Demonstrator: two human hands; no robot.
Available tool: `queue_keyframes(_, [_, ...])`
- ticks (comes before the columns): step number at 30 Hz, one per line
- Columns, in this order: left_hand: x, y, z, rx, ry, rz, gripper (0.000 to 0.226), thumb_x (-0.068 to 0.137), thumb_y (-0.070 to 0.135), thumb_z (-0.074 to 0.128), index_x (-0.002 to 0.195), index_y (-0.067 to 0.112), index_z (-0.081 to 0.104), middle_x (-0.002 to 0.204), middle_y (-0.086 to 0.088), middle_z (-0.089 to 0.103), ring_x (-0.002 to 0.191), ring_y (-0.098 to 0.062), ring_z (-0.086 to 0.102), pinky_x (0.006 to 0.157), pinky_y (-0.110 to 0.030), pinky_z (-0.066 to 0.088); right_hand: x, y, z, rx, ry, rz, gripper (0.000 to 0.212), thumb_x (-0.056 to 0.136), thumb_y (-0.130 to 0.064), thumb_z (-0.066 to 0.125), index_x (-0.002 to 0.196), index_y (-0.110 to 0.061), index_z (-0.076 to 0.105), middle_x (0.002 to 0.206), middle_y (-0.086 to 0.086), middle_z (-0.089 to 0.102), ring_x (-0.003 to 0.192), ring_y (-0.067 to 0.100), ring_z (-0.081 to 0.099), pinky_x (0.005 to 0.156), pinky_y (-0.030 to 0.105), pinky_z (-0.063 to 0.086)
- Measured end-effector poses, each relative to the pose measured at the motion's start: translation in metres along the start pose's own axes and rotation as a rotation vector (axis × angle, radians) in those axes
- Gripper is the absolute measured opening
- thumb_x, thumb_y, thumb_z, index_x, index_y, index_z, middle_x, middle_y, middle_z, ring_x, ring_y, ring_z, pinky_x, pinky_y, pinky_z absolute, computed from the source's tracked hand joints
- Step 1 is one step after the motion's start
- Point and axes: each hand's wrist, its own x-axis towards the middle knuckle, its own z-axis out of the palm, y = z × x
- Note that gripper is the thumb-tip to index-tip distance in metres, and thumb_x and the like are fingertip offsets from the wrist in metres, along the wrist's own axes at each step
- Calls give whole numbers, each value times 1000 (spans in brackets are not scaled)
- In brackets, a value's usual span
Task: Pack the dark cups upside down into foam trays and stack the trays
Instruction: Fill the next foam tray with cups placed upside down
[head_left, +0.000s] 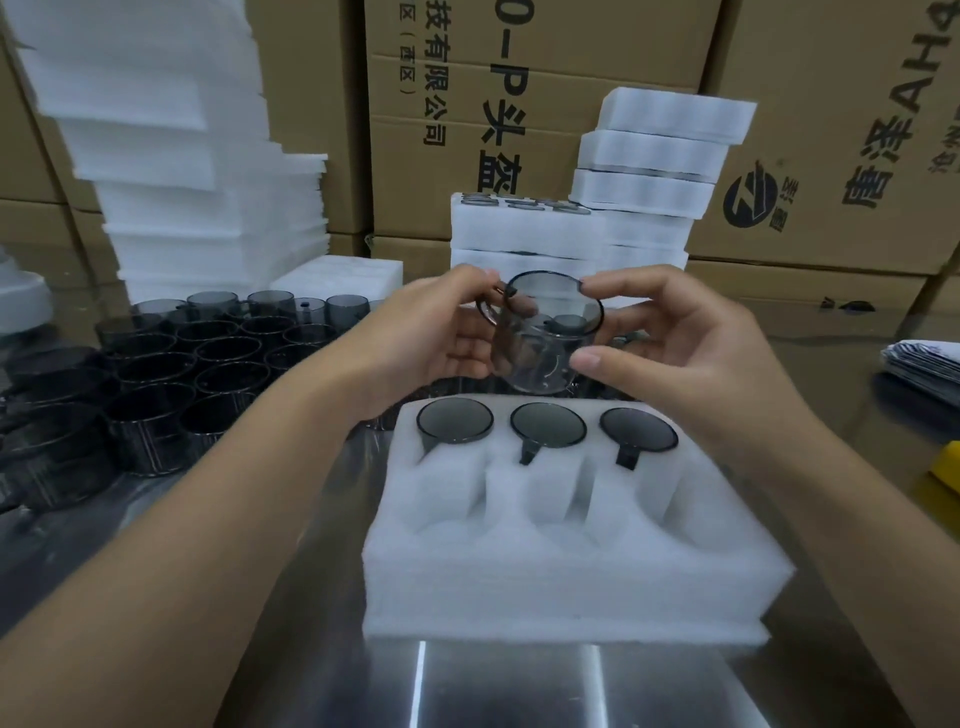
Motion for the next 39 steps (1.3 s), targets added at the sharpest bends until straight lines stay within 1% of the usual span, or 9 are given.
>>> queue_keyframes(3, [-4, 2, -3, 95, -36, -30, 40, 83, 37, 42, 70, 20, 75, 80, -9, 70, 74, -25, 60, 63, -30, 47, -4, -6, 6, 13, -109, -74, 36, 66, -38, 81, 100, -41, 70, 116, -4, 64, 89, 28, 65, 79, 38, 56])
queue_keyframes(6, [-12, 2, -2, 154, -68, -61, 43, 88, 34, 43, 61, 25, 74, 68, 2, 70, 63, -12, 61, 58, -20, 49, -8, -8, 13, -53, -156, -139, 29, 79, -18, 69, 101, -37, 72, 122, -7, 61, 87, 13, 66, 81, 21, 51])
queue_keyframes(13, [-14, 2, -3, 13, -181, -110, 27, 93, 25, 48, 77, 16, 67, 72, -2, 65, 65, -11, 60, 57, -17, 50, -10, -10, 16, -141, -211, -117, 35, 80, -14, 66, 108, -35, 65, 129, -13, 57, 95, 10, 67, 82, 20, 52])
queue_keyframes(18, [-13, 3, -8, 157, -216, -71, 18, 88, 28, 59, 79, 17, 70, 69, -1, 69, 59, -11, 63, 52, -19, 49, -10, -6, 19, -156, -282, -92, 15, 81, -23, 68, 96, -23, 64, 137, -11, 50, 113, 11, 61, 88, 26, 53])
queue_keyframes(22, [-16, 14, -28, 309, -163, -67, 33, 74, 54, 65, 65, 24, 73, 68, -2, 69, 58, -14, 61, 52, -22, 49, -13, -8, 25, -36, -292, -66, 16, 79, -25, 67, 87, -13, 61, 125, 5, 61, 120, 13, 58, 90, 34, 54])
queue_keyframes(25, [-27, 21, -45, 367, -357, -105, 50, 54, 68, 76, 70, 20, 74, 82, -14, 73, 62, -21, 67, 49, -21, 49, -17, -15, 28, 9, -359, -35, 16, 78, -21, 71, 90, -13, 64, 120, 4, 65, 113, 14, 63, 90, 31, 54])
queue_keyframes(28, [-34, 24, -51, 468, -540, -209, 43, 54, 57, 83, 77, 21, 75, 91, -15, 74, 75, -25, 71, 55, -22, 52, -19, -20, 31, -45, -439, -19, 16, 77, -19, 72, 91, -15, 66, 119, -1, 66, 107, 13, 65, 92, 25, 52])
queue_keyframes(34, [-32, 23, -46, 506, -522, -267, 22, 76, 37, 78, 81, 16, 72, 91, -10, 74, 83, -23, 71, 63, -20, 53, -19, -22, 32, -97, -435, 49, 19, 72, -27, 71, 89, -17, 66, 109, 4, 69, 101, 14, 66, 91, 23, 52])
queue_keyframes(39, [-33, 25, -45, 555, -525, -253, 35, 66, 39, 82, 86, 14, 69, 78, 3, 72, 77, -9, 68, 66, -16, 51, -18, -19, 35, -113, -412, 60, 24, 70, -29, 71, 90, -16, 68, 104, 7, 70, 99, 15, 67, 89, 23, 52])
